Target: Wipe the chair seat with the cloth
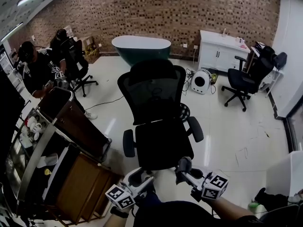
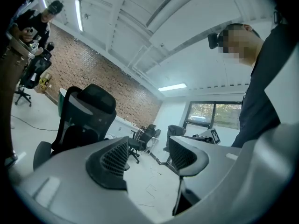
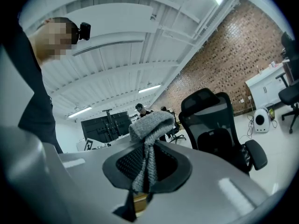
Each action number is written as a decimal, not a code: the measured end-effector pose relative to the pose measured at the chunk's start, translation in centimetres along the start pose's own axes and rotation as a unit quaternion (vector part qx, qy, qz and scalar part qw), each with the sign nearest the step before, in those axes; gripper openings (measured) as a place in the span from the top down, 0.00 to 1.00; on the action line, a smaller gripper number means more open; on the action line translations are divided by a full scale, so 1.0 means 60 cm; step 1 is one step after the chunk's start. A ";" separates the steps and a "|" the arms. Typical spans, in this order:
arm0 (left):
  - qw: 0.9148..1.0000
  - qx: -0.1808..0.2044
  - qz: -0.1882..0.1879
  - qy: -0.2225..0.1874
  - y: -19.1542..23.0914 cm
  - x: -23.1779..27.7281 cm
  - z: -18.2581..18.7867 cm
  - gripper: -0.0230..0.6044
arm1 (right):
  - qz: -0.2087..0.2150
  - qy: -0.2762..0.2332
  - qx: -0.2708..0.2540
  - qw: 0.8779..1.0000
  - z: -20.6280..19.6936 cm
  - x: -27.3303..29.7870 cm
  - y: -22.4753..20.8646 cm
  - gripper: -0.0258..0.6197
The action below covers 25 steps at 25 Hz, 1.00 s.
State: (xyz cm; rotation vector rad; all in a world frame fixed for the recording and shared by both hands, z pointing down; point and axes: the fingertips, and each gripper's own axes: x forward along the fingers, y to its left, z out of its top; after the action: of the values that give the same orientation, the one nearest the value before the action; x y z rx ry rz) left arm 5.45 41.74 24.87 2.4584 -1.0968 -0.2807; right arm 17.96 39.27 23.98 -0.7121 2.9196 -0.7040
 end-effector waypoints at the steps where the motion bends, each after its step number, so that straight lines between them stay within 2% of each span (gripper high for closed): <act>1: 1.000 -0.002 -0.003 0.001 0.022 0.009 0.008 0.49 | -0.004 0.002 -0.001 1.000 0.005 0.019 -0.011 0.91; 9: 0.998 -0.006 -0.061 0.017 0.201 0.087 0.111 0.49 | -0.051 0.010 0.007 0.999 0.054 0.208 -0.116 0.91; 13: 0.995 -0.011 -0.085 0.040 0.284 0.101 0.129 0.49 | -0.068 0.001 0.015 0.998 0.077 0.293 -0.159 0.91; 17: 0.995 -0.014 -0.078 0.053 0.343 0.125 0.155 0.49 | -0.065 -0.004 0.016 0.998 0.106 0.357 -0.191 0.91; 25: 0.998 -0.027 -0.036 0.043 0.406 0.198 0.175 0.49 | -0.025 0.034 0.013 0.999 0.118 0.436 -0.279 0.91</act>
State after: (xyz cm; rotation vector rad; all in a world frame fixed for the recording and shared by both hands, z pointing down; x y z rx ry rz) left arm -6.32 15.24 26.74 2.4417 -0.9536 -0.2206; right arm 2.84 11.38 26.44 -0.7749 2.9561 -0.7851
